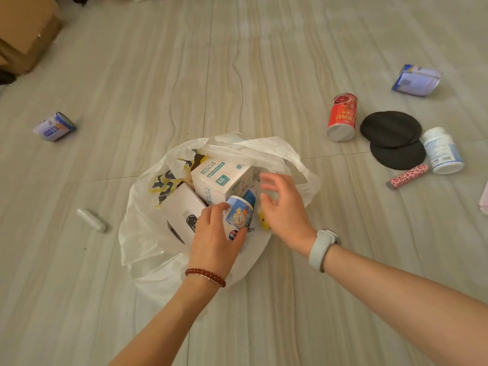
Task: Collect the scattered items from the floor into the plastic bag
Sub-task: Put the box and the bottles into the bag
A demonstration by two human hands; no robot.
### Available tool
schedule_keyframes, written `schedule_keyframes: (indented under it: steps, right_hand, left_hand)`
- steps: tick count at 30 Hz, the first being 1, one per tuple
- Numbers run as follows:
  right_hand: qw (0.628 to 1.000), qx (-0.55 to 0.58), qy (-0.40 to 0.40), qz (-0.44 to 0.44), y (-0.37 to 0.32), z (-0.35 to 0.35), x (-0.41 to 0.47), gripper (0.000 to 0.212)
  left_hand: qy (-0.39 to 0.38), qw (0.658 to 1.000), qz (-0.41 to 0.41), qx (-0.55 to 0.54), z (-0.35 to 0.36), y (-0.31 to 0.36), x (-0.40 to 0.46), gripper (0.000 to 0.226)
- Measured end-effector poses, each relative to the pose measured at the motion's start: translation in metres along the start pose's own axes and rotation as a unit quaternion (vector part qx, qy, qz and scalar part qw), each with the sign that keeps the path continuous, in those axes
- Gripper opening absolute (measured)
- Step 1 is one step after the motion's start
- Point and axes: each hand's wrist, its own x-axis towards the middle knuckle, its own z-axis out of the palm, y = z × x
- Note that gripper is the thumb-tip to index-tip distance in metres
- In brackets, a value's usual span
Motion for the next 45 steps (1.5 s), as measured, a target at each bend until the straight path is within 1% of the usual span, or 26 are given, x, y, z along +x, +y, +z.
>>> schedule_keyframes:
  steps: [2, 3, 5, 6, 7, 8, 9, 11, 12, 14, 17, 19, 21, 23, 26, 28, 30, 31, 34, 35, 36, 37, 38, 40, 42, 45]
  right_hand:
    - [0.995, -0.015, 0.1, 0.019, 0.013, -0.009, -0.01, 0.024]
    - [0.987, -0.027, 0.151, 0.042, 0.022, -0.016, -0.016, 0.024]
    - [0.97, -0.049, 0.212, 0.105, 0.041, -0.03, -0.022, 0.034]
    - [0.965, -0.049, 0.215, 0.139, 0.049, -0.037, -0.022, 0.043]
    - [0.965, -0.041, 0.196, 0.171, 0.055, -0.041, -0.02, 0.051]
    - [0.967, -0.032, 0.156, 0.197, 0.06, -0.043, -0.017, 0.057]
    - [0.971, -0.023, 0.102, 0.214, 0.062, -0.043, -0.014, 0.058]
    - [0.974, 0.001, -0.006, 0.227, 0.066, -0.037, -0.008, 0.042]
    - [0.972, 0.008, -0.035, 0.231, 0.066, -0.034, -0.005, 0.031]
    - [0.974, 0.005, -0.026, 0.225, 0.064, -0.027, 0.0, 0.019]
    - [0.979, -0.027, 0.034, 0.198, 0.061, -0.025, -0.002, 0.024]
    - [0.981, -0.028, 0.081, 0.173, 0.055, -0.036, -0.008, 0.021]
    - [0.982, -0.022, 0.133, 0.131, 0.044, -0.053, -0.014, 0.021]
    - [0.984, -0.025, 0.16, 0.075, 0.031, -0.067, -0.022, 0.023]
    - [0.986, -0.049, 0.158, 0.016, 0.016, -0.071, -0.029, 0.02]
    - [0.985, -0.077, 0.154, -0.015, 0.009, -0.07, -0.03, 0.02]
    - [0.983, -0.1, 0.151, -0.036, 0.008, -0.072, -0.029, 0.01]
    - [0.982, -0.113, 0.144, -0.042, 0.008, -0.074, -0.028, 0.01]
    - [0.982, -0.172, 0.059, -0.055, 0.016, -0.082, -0.027, 0.014]
    - [0.982, -0.175, 0.026, -0.06, 0.019, -0.087, -0.028, 0.015]
    - [0.983, -0.172, 0.006, -0.07, 0.021, -0.093, -0.03, 0.022]
    - [0.983, -0.167, -0.001, -0.08, 0.024, -0.101, -0.031, 0.034]
    - [0.983, -0.164, 0.002, -0.08, 0.026, -0.11, -0.031, 0.044]
    - [0.985, -0.16, 0.029, -0.058, 0.035, -0.13, -0.03, 0.052]
    - [0.983, -0.166, 0.072, -0.033, 0.047, -0.154, -0.025, 0.048]
    - [0.967, -0.211, 0.139, 0.009, 0.067, -0.195, -0.014, 0.035]
  left_hand:
    - [-0.004, 1.0, 0.013, 0.002, 0.003, -0.003, -0.001, 0.05]
    - [-0.005, 1.0, 0.024, 0.002, 0.005, -0.004, -0.001, 0.05]
    - [-0.014, 0.999, 0.043, 0.007, 0.01, -0.002, 0.0, 0.05]
    - [-0.019, 0.998, 0.051, 0.012, 0.012, -0.001, 0.002, 0.05]
    - [-0.023, 0.998, 0.061, 0.017, 0.014, 0.001, 0.004, 0.05]
    - [-0.026, 0.997, 0.069, 0.022, 0.017, 0.002, 0.005, 0.05]
    - [-0.03, 0.996, 0.075, 0.027, 0.019, 0.003, 0.007, 0.049]
    - [-0.038, 0.996, 0.075, 0.033, 0.021, 0.004, 0.01, 0.049]
    - [-0.039, 0.996, 0.072, 0.035, 0.021, 0.003, 0.01, 0.049]
    - [-0.037, 0.996, 0.074, 0.039, 0.023, 0.002, 0.011, 0.049]
    - [-0.045, 0.994, 0.082, 0.054, 0.026, 0.001, 0.01, 0.05]
    - [-0.052, 0.993, 0.091, 0.06, 0.028, 0.001, 0.011, 0.051]
    - [-0.052, 0.991, 0.104, 0.066, 0.03, 0.001, 0.013, 0.049]
    - [-0.042, 0.99, 0.108, 0.075, 0.031, 0.003, 0.015, 0.045]
    - [-0.019, 0.992, 0.105, 0.074, 0.028, 0.012, 0.016, 0.04]
    - [-0.02, 0.991, 0.11, 0.071, 0.023, 0.018, 0.016, 0.047]
    - [-0.019, 0.99, 0.121, 0.069, 0.018, 0.021, 0.015, 0.047]
    - [-0.013, 0.99, 0.127, 0.061, 0.016, 0.023, 0.015, 0.046]
    - [0.024, 0.989, 0.146, 0.008, 0.007, 0.033, 0.016, 0.04]
    - [0.045, 0.986, 0.161, -0.015, 0.003, 0.039, 0.017, 0.036]
    - [0.068, 0.98, 0.182, -0.037, -0.001, 0.048, 0.02, 0.031]
    - [0.091, 0.973, 0.206, -0.059, -0.005, 0.06, 0.023, 0.028]
    - [0.11, 0.964, 0.23, -0.076, -0.008, 0.073, 0.027, 0.026]
    - [0.127, 0.947, 0.281, -0.084, -0.012, 0.105, 0.037, 0.026]
    - [0.107, 0.936, 0.328, -0.069, -0.007, 0.139, 0.048, 0.028]
    - [0.03, 0.916, 0.399, 0.002, 0.023, 0.18, 0.062, 0.031]
